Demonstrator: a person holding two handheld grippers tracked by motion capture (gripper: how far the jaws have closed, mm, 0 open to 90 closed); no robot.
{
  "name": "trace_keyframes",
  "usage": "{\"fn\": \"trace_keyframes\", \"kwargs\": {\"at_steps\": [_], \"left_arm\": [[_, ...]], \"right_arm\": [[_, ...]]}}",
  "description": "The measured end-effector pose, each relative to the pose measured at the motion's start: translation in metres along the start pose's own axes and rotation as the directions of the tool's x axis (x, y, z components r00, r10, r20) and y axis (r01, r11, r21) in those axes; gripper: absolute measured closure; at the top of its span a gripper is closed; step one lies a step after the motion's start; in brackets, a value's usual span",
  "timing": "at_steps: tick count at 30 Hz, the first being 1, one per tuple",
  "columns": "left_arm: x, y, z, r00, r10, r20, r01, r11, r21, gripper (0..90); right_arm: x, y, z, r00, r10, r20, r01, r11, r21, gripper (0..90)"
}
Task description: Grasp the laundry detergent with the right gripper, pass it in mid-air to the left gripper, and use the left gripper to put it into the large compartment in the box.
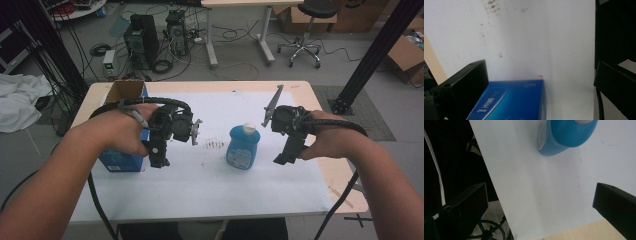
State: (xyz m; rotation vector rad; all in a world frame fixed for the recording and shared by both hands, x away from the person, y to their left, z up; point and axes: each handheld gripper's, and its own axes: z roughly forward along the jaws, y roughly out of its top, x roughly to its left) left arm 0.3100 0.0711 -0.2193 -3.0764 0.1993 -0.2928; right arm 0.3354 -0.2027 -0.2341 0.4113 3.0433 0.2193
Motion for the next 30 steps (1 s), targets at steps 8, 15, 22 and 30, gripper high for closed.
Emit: {"fn": "trace_keyframes", "kwargs": {"at_steps": [8, 15, 22, 30], "left_arm": [[-0.004, 0.0, 0.001, 1.0, 0.007, 0.004, -0.007, 0.9996, -0.027, 0.1], [-0.007, -0.003, 0.0, 0.9999, 0.012, 0.001, -0.012, 0.9996, -0.027, 0.1], [-0.008, -0.005, 0.001, 1.0, 0.007, 0.001, -0.007, 0.9995, -0.029, 0.1], [-0.009, -0.007, 0.003, 1.0, 0.009, 0.002, -0.009, 0.9995, -0.032, 0.1]], "right_arm": [[-0.001, -0.017, 0.01, 0.9994, 0.032, -0.011, -0.034, 0.986, -0.165, 0.0], [-0.007, -0.03, 0.03, 0.9964, 0.078, -0.032, -0.084, 0.967, -0.241, 0.0], [-0.011, -0.039, 0.052, 0.9922, 0.11, -0.06, -0.123, 0.946, -0.301, 0.0], [-0.015, -0.042, 0.077, 0.9895, 0.124, -0.074, -0.143, 0.915, -0.377, 0.0]]}}
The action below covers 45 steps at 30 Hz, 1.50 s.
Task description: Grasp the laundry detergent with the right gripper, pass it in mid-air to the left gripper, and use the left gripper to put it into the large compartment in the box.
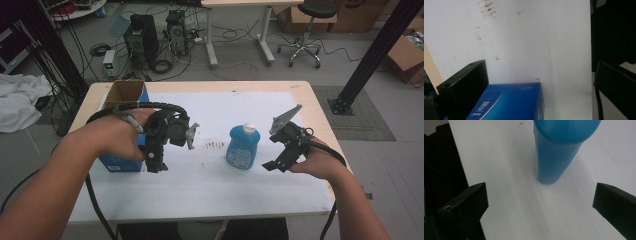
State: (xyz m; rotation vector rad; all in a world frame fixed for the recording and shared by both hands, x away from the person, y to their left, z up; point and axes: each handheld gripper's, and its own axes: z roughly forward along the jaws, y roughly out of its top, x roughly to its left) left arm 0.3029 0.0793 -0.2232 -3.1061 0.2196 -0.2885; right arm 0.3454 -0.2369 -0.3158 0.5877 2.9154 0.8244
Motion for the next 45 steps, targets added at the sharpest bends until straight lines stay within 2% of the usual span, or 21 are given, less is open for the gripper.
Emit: {"fn": "trace_keyframes", "kwargs": {"at_steps": [3, 4, 10, 18, 31, 34, 37, 38, 39, 40, 41, 42, 45], "left_arm": [[-0.001, -0.001, 0.0, 1.0, 0.0, -0.001, 0.0, 1.0, -0.003, 0.1], [-0.001, -0.001, 0.0, 1.0, -0.004, 0.0, 0.004, 1.0, -0.002, 0.1], [-0.002, -0.004, 0.0, 1.0, -0.002, -0.002, 0.002, 1.0, -0.003, 0.1], [-0.002, -0.006, -0.001, 0.9998, -0.004, -0.018, 0.004, 1.0, -0.007, 0.1], [-0.004, -0.007, 0.0, 0.9999, -0.005, -0.016, 0.005, 1.0, -0.003, 0.0], [-0.005, -0.008, 0.0, 0.9998, -0.006, -0.017, 0.006, 1.0, -0.006, 0.1], [-0.005, -0.008, 0.0, 0.9999, -0.006, -0.015, 0.006, 1.0, -0.004, 0.1], [-0.006, -0.009, 0.0, 0.9999, -0.007, -0.016, 0.007, 1.0, -0.006, 0.1], [-0.006, -0.009, 0.0, 0.9999, -0.007, -0.016, 0.007, 1.0, -0.006, 0.0], [-0.006, -0.01, 0.0, 0.9999, -0.01, -0.014, 0.01, 1.0, -0.002, 0.1], [-0.006, -0.01, 0.0, 0.9999, -0.01, -0.014, 0.01, 1.0, -0.002, 0.1], [-0.006, -0.011, 0.001, 0.9998, -0.013, -0.013, 0.013, 0.9999, -0.002, 0.1], [-0.006, -0.012, 0.001, 0.9998, -0.014, -0.013, 0.014, 0.9999, -0.001, 0.1]], "right_arm": [[-0.002, -0.002, 0.004, 1.0, 0.007, -0.001, -0.007, 1.0, -0.021, 0.0], [-0.005, -0.004, 0.008, 0.9999, 0.013, 0.004, -0.013, 0.999, -0.049, 0.0], [-0.009, -0.006, 0.02, 0.9997, 0.02, 0.018, -0.018, 0.994, -0.108, 0.0], [-0.01, -0.005, 0.036, 0.9992, 0.021, 0.034, -0.015, 0.986, -0.168, 0.0], [-0.01, -0.004, 0.063, 0.9987, 0.028, 0.042, -0.017, 0.971, -0.237, 0.0], [-0.011, -0.007, 0.07, 0.9982, 0.043, 0.042, -0.031, 0.964, -0.266, 0.0], [-0.012, -0.008, 0.074, 0.9978, 0.048, 0.046, -0.034, 0.961, -0.276, 0.0], [-0.012, -0.01, 0.078, 0.9975, 0.054, 0.045, -0.038, 0.955, -0.295, 0.0], [-0.012, -0.01, 0.078, 0.9975, 0.054, 0.045, -0.038, 0.955, -0.295, 0.0], [-0.012, -0.011, 0.079, 0.9965, 0.063, 0.056, -0.042, 0.947, -0.319, 0.0], [-0.012, -0.011, 0.079, 0.9965, 0.063, 0.056, -0.042, 0.947, -0.319, 0.0], [-0.012, -0.013, 0.081, 0.9959, 0.068, 0.06, -0.044, 0.939, -0.342, 1.0], [-0.011, -0.014, 0.082, 0.9955, 0.066, 0.067, -0.038, 0.933, -0.358, 2.6]]}}
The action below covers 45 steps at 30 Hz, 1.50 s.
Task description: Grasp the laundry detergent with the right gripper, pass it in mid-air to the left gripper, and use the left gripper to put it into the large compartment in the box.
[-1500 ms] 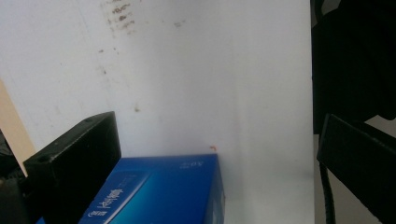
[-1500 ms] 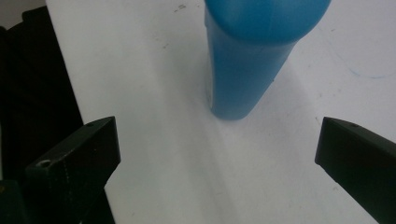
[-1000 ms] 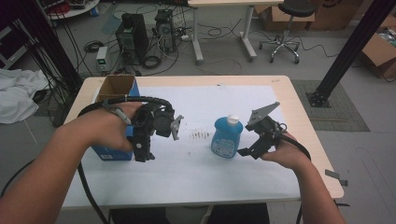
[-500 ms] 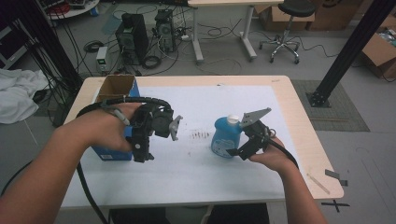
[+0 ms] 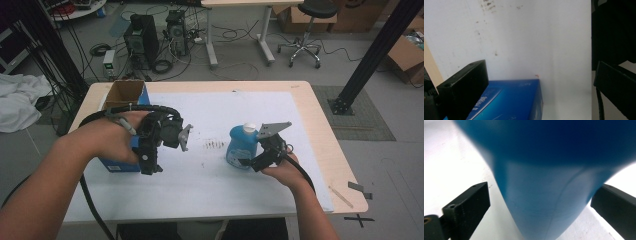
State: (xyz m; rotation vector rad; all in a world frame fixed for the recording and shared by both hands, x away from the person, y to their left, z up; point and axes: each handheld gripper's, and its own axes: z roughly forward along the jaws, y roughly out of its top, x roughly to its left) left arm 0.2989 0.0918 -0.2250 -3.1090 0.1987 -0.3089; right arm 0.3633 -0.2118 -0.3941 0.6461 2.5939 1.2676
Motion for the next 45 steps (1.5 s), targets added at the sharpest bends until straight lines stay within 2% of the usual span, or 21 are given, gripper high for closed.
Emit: {"fn": "trace_keyframes", "kwargs": {"at_steps": [7, 15, 20, 27, 30, 45], "left_arm": [[0.0, -0.001, 0.0, 1.0, -0.002, -0.001, 0.002, 1.0, -0.001, 0.1], [0.0, -0.003, 0.001, 1.0, -0.006, -0.001, 0.006, 1.0, -0.002, 0.1], [0.0, -0.005, 0.001, 0.9999, -0.011, 0.0, 0.011, 0.9999, -0.003, 0.1], [0.0, -0.008, 0.003, 0.9999, -0.014, 0.003, 0.014, 0.9999, 0.002, 0.1], [-0.001, -0.008, 0.004, 0.9998, -0.018, 0.004, 0.018, 0.9998, 0.002, 0.1], [0.0, -0.009, 0.006, 0.9998, -0.019, 0.008, 0.019, 0.9998, 0.006, 0.2]], "right_arm": [[-0.002, -0.012, 0.007, 0.9992, 0.036, 0.017, -0.035, 0.998, -0.054, 3.0], [-0.002, -0.014, 0.01, 0.9987, 0.048, 0.013, -0.047, 0.993, -0.112, 5.1], [-0.001, -0.013, 0.013, 0.9989, 0.042, 0.02, -0.039, 0.991, -0.127, 6.7], [0.0, -0.015, 0.012, 0.999, 0.033, 0.029, -0.028, 0.988, -0.155, 14.3], [0.0, -0.016, 0.012, 0.9989, 0.035, 0.032, -0.029, 0.987, -0.156, 14.3], [-0.001, -0.017, 0.013, 0.9995, 0.03, 0.011, -0.027, 0.983, -0.182, 20.1]]}}
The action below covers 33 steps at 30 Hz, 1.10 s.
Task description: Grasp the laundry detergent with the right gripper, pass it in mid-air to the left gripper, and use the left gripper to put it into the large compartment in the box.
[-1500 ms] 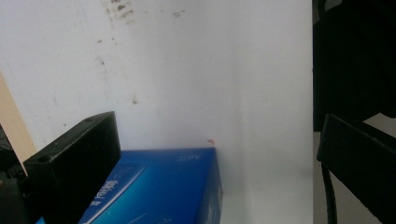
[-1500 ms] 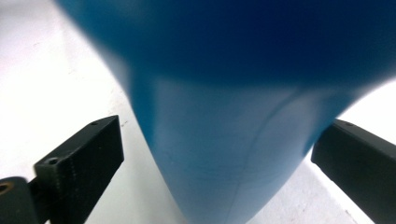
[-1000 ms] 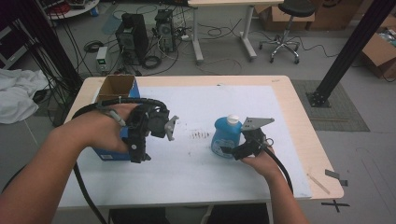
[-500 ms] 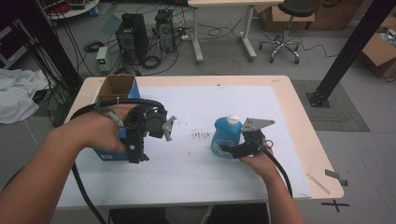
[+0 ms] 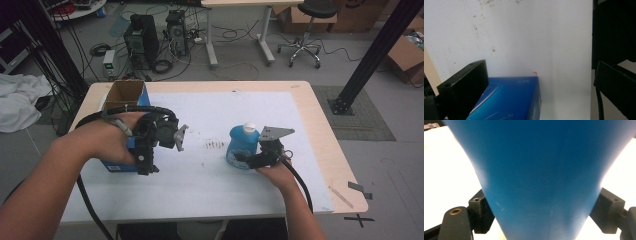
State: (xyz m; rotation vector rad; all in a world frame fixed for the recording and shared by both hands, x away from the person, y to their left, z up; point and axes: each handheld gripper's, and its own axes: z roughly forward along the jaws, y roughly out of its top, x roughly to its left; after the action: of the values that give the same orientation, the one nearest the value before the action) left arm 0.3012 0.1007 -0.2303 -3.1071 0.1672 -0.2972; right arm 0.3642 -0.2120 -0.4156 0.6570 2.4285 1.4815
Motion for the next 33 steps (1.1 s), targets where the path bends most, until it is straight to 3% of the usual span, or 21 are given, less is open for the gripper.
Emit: {"fn": "trace_keyframes", "kwargs": {"at_steps": [25, 33], "left_arm": [[0.0006, 0.0017, 0.0008, 1.0, -0.002, 0.002, 0.002, 1.0, 0.003, 0.2], [0.0009, 0.0005, 0.0014, 1.0, -0.005, 0.004, 0.005, 1.0, 0.008, 0.2]], "right_arm": [[0.0022, -0.001, -0.0009, 0.9994, -0.021, -0.028, 0.02, 1.0, -0.023, 31.3], [0.0038, -0.0005, -0.0004, 0.9988, -0.041, -0.026, 0.04, 0.999, -0.034, 40.1]]}}
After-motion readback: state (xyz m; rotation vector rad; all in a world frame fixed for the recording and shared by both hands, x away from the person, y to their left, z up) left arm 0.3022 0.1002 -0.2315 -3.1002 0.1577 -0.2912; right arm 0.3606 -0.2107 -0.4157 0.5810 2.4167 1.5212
